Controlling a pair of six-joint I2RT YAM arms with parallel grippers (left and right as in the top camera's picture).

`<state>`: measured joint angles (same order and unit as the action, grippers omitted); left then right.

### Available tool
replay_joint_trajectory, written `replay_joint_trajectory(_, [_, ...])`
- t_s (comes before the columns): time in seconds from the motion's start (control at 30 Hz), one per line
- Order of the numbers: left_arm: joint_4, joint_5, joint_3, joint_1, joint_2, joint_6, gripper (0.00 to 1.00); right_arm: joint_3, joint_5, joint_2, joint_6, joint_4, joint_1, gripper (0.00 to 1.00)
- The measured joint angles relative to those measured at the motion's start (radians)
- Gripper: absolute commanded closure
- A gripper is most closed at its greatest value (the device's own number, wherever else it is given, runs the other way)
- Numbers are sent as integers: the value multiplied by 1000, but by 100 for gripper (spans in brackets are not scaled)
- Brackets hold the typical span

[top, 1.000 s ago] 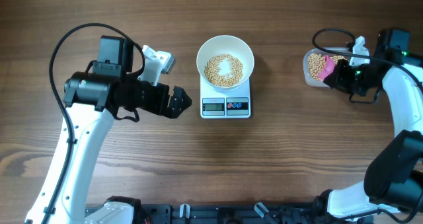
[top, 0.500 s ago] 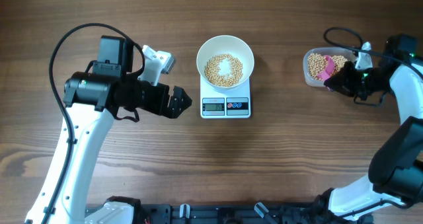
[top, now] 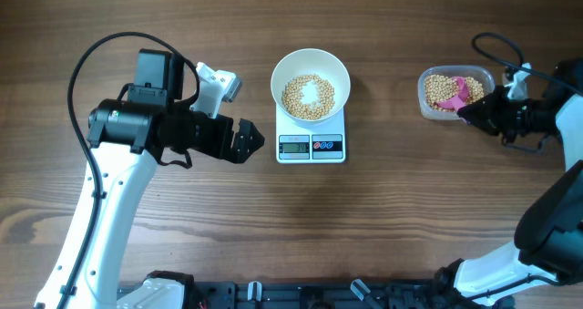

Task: Scoop item into bowl and weigh 150g on scale
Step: 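Scoop soybeans again from the tub with the right gripper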

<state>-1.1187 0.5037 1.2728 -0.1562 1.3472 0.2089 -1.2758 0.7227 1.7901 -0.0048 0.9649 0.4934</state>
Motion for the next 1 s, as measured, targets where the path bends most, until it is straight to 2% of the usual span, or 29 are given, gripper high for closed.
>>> replay_joint_trajectory(0.43, [0, 0, 0, 0, 0, 0, 0, 0, 148, 6, -80, 68, 98, 95])
replay_joint_trajectory(1.0, [0, 0, 0, 0, 0, 0, 0, 0, 253, 6, -208, 156, 111, 96])
